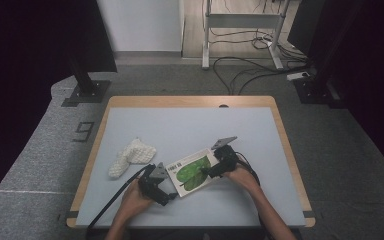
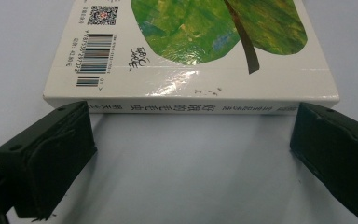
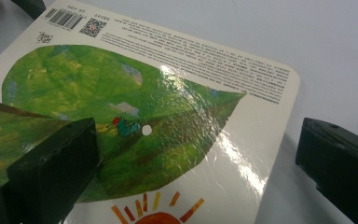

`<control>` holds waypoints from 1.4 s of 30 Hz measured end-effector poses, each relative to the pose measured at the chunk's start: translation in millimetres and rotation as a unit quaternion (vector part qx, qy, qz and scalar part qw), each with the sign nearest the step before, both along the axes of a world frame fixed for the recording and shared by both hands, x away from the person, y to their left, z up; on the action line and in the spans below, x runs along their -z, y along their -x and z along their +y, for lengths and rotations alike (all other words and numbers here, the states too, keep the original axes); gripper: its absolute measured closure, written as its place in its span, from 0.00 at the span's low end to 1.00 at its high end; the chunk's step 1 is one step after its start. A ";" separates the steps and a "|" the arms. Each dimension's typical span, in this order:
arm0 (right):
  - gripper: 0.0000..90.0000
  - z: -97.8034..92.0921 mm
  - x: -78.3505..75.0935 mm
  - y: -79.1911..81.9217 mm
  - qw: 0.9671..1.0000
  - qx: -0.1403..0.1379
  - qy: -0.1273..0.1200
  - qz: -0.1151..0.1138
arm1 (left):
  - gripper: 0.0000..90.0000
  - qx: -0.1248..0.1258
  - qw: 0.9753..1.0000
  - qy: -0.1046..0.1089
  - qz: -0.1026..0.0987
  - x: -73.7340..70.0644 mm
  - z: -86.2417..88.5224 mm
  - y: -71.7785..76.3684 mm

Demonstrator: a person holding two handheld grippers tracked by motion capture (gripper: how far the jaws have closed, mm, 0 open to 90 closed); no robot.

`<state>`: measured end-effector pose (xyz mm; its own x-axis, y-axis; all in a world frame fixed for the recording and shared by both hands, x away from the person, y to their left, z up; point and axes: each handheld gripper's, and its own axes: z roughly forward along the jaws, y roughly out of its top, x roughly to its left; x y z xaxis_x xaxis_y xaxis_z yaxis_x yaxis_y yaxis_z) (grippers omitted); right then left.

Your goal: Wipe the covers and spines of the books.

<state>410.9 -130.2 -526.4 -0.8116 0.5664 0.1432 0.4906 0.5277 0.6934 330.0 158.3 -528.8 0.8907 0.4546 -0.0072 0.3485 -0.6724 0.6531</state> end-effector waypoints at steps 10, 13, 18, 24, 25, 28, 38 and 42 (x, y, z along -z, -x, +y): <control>0.00 3.3 1.1 -1.8 1.000 -0.001 -0.010 0.007 | 0.00 0.000 1.000 0.000 0.000 0.0 0.0 0.0; 0.00 4.1 0.8 -1.9 1.000 -0.002 -0.012 0.010 | 0.00 0.000 1.000 0.000 0.000 0.0 0.0 -0.1; 0.00 2.4 -0.3 -3.1 0.999 0.003 -0.029 0.021 | 0.00 0.000 1.000 0.000 0.000 0.1 0.0 -0.1; 0.00 2.9 -9.8 -0.5 0.999 0.007 -0.040 0.009 | 0.00 -0.001 1.000 0.000 0.001 0.1 0.0 0.0; 0.00 3.0 -11.8 -0.1 0.999 0.007 -0.041 0.005 | 0.00 -0.001 1.000 0.000 0.001 0.1 0.0 0.0; 0.00 1.6 -17.5 1.6 0.998 0.014 -0.055 0.004 | 0.00 -0.001 1.000 0.000 0.001 0.1 0.0 0.0; 0.00 -4.1 -27.9 5.2 0.995 0.024 -0.096 0.002 | 0.00 -0.001 1.000 0.000 0.001 0.1 0.0 0.1; 0.00 -6.2 -30.6 9.2 0.995 0.026 -0.100 0.005 | 0.00 -0.001 1.000 0.000 0.001 0.1 0.0 0.0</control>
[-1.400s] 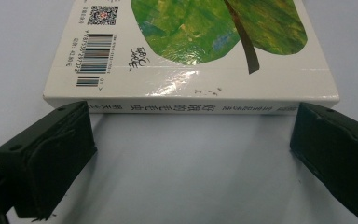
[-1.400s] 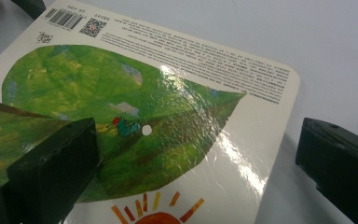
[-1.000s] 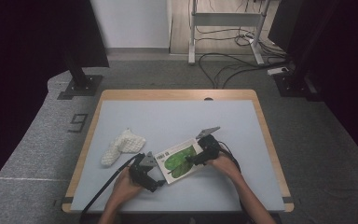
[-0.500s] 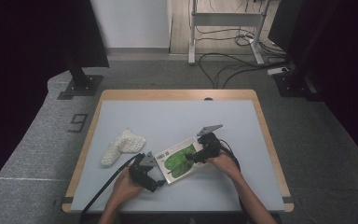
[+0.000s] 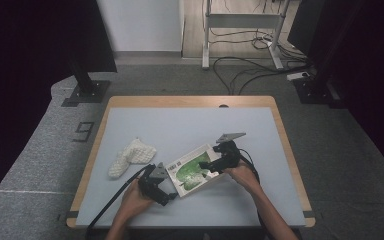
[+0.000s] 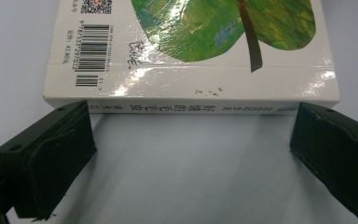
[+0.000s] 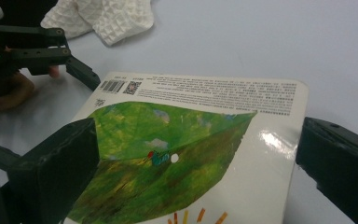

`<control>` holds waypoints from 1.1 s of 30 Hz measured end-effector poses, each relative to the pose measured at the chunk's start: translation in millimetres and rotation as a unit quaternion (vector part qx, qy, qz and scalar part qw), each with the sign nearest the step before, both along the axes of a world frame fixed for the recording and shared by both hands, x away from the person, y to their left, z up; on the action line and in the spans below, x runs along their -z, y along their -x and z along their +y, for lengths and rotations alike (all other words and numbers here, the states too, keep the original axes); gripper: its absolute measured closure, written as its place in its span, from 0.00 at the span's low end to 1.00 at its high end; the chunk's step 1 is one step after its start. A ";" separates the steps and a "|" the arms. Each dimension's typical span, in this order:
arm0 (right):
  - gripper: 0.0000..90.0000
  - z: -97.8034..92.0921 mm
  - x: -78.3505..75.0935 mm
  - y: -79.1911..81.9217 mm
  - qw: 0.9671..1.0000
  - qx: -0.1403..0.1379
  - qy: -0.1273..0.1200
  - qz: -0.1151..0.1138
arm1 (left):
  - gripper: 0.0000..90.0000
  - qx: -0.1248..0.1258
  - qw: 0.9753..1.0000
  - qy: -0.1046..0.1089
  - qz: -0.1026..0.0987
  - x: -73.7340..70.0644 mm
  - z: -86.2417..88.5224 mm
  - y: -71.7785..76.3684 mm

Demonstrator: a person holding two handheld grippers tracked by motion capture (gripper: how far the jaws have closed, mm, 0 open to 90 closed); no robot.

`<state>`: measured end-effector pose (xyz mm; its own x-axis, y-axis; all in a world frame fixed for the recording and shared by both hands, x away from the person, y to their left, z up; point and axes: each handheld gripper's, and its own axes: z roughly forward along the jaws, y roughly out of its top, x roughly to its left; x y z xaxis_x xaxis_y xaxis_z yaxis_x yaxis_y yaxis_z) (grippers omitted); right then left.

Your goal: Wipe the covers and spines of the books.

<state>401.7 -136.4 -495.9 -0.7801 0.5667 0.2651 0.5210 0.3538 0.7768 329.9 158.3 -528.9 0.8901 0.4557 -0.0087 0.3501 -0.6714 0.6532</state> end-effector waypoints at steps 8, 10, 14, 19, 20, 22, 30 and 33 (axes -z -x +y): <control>0.00 -4.9 -2.9 6.8 1.000 0.003 -0.017 0.008 | 0.00 0.000 1.000 0.000 0.000 0.0 0.0 0.1; 0.00 -6.2 -3.6 8.4 1.000 0.004 -0.022 0.009 | 0.00 0.000 1.000 0.000 0.000 0.0 0.0 0.1; 0.00 -8.5 -3.7 10.8 1.000 0.001 -0.024 0.014 | 0.00 0.000 1.000 0.000 0.000 0.0 0.0 0.1; 0.09 -8.9 -2.8 13.1 0.999 -0.024 -0.026 0.025 | 0.00 0.000 1.000 0.000 0.000 0.0 0.0 0.1; 0.09 -7.7 -3.1 13.2 0.999 -0.025 -0.014 0.019 | 0.00 0.000 1.000 0.000 0.000 0.0 0.0 0.1; 0.11 -6.8 -3.6 11.0 0.999 -0.032 0.000 0.015 | 0.00 0.000 1.000 0.000 0.000 0.0 -0.1 0.2; 0.19 -5.8 -9.4 -8.5 0.995 -0.085 0.050 0.016 | 0.00 0.000 1.000 -0.002 -0.001 -0.2 0.0 0.2; 0.30 -7.0 -11.9 -12.0 0.993 -0.096 0.067 0.016 | 0.00 -0.003 1.000 -0.004 -0.001 -0.5 -0.3 1.2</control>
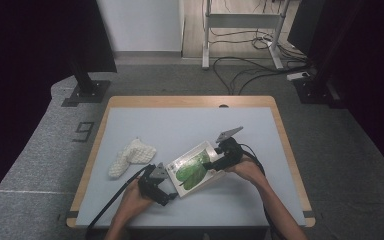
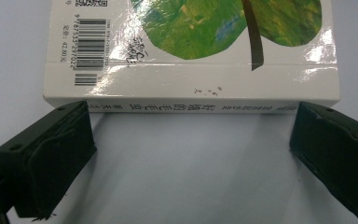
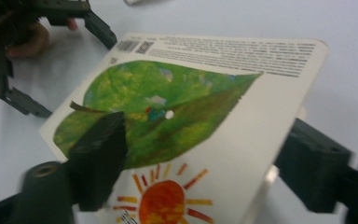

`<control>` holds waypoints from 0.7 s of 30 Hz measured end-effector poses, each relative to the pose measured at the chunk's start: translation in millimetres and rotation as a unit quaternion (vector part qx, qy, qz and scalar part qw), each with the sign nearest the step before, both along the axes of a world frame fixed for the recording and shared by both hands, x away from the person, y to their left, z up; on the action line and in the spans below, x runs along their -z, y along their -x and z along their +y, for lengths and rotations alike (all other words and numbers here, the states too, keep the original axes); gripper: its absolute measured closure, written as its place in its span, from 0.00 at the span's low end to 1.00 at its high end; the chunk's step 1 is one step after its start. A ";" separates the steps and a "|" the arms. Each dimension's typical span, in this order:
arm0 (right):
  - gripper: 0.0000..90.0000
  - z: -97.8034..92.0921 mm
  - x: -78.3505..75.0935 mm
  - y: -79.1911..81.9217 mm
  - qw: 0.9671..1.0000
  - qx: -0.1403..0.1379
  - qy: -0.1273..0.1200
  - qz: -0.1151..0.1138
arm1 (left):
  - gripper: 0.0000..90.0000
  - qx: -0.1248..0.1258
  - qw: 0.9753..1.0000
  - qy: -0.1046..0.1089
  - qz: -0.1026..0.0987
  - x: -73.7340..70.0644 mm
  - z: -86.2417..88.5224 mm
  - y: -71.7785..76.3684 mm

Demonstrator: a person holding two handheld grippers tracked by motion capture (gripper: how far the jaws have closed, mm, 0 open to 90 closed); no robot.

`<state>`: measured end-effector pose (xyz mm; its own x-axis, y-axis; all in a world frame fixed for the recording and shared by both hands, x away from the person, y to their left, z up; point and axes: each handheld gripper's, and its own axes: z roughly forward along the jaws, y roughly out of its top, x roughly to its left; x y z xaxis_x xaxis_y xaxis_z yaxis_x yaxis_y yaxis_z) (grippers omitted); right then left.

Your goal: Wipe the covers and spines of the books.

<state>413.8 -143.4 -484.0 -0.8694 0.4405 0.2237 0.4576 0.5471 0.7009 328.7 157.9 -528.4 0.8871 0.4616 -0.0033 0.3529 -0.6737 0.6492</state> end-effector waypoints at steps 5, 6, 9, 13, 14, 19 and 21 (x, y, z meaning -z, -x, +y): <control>0.44 -5.2 -1.4 -2.5 1.000 -0.006 0.010 0.006 | 0.00 -0.014 1.000 0.001 0.002 -0.3 -0.1 2.1; 0.46 -6.5 -2.1 -2.6 1.000 -0.005 0.011 0.006 | 0.00 -0.016 1.000 0.001 0.002 -0.4 -0.2 2.2; 0.53 -10.0 -4.0 -2.0 1.000 -0.004 0.008 0.006 | 0.00 -0.018 1.000 -0.001 0.004 -1.3 0.2 2.1; 0.60 -13.4 -5.2 -0.7 1.000 -0.003 0.007 0.005 | 0.00 -0.035 0.999 -0.007 0.013 -3.5 2.5 -0.2; 0.62 -14.0 -5.9 0.0 1.000 -0.003 0.007 0.005 | 0.00 -0.038 0.999 -0.013 0.013 -4.3 3.6 -1.0; 0.68 -17.1 -10.4 4.6 1.000 -0.006 -0.001 -0.008 | 0.00 -0.039 0.999 0.007 0.025 -8.3 5.1 -1.5; 0.69 -18.4 -10.7 7.0 1.000 -0.006 0.002 -0.012 | 0.00 -0.041 0.998 0.026 0.033 -10.0 4.8 -1.8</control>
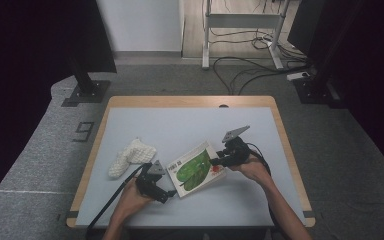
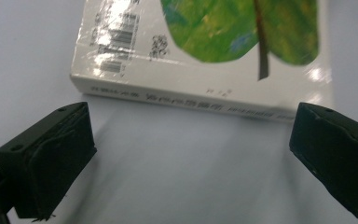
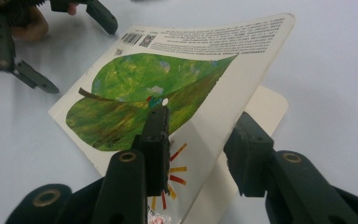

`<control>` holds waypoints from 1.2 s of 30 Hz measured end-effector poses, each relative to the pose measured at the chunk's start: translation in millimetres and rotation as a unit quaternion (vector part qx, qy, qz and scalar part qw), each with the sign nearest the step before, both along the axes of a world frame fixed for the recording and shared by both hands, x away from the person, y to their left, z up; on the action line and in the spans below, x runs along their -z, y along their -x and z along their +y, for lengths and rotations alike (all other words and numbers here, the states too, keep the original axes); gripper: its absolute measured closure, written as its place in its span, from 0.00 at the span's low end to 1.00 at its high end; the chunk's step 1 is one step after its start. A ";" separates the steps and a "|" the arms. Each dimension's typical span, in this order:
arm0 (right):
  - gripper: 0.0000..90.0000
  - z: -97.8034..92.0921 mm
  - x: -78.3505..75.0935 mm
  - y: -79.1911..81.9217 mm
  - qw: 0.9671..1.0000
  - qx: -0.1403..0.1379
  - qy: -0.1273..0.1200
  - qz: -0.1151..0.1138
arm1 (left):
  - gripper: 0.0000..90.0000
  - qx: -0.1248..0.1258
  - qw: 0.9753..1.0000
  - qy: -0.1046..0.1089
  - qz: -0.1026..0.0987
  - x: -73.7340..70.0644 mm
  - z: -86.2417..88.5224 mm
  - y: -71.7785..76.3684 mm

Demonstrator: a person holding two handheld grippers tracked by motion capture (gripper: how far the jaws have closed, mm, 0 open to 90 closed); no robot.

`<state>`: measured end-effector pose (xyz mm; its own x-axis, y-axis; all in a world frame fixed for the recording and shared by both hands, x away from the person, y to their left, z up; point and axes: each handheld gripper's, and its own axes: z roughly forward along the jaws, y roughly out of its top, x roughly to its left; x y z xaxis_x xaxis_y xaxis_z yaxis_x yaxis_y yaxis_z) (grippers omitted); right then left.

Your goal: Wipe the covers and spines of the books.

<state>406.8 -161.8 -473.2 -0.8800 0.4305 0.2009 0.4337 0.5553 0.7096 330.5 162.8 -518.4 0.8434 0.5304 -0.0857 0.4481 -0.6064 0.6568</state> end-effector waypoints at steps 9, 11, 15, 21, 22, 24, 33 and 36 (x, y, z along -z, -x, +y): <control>0.75 -11.1 1.9 11.5 1.000 -0.001 -0.009 -0.006 | 0.00 -0.004 1.000 0.004 0.005 -7.3 -4.9 -1.4; 0.76 -14.0 2.9 14.3 1.000 0.000 -0.008 -0.007 | 0.00 -0.003 1.000 -0.003 0.003 -8.0 -9.1 -1.9; 0.77 -19.3 2.9 19.8 1.000 0.000 -0.009 -0.007 | 0.01 -0.005 1.000 -0.002 0.002 -9.2 -13.1 -2.6; 0.78 -24.9 7.3 25.5 1.000 0.006 -0.006 -0.007 | 0.10 -0.006 1.000 0.008 0.000 -14.8 -18.3 -0.4; 0.78 -25.7 8.4 26.4 1.000 0.008 -0.005 -0.005 | 0.13 -0.007 1.000 0.007 -0.002 -15.8 -19.1 -0.4; 0.79 -27.3 10.9 27.8 1.000 0.011 -0.003 -0.007 | 0.17 -0.005 1.000 0.012 -0.003 -17.3 -21.2 -0.4; 0.78 -31.2 14.9 33.5 1.000 0.017 0.007 -0.009 | 0.39 0.009 1.000 0.025 -0.008 -29.3 -24.1 2.8; 0.75 -32.2 17.4 33.4 1.000 0.017 0.002 -0.008 | 0.41 0.012 1.000 0.016 -0.003 -32.4 -25.1 1.5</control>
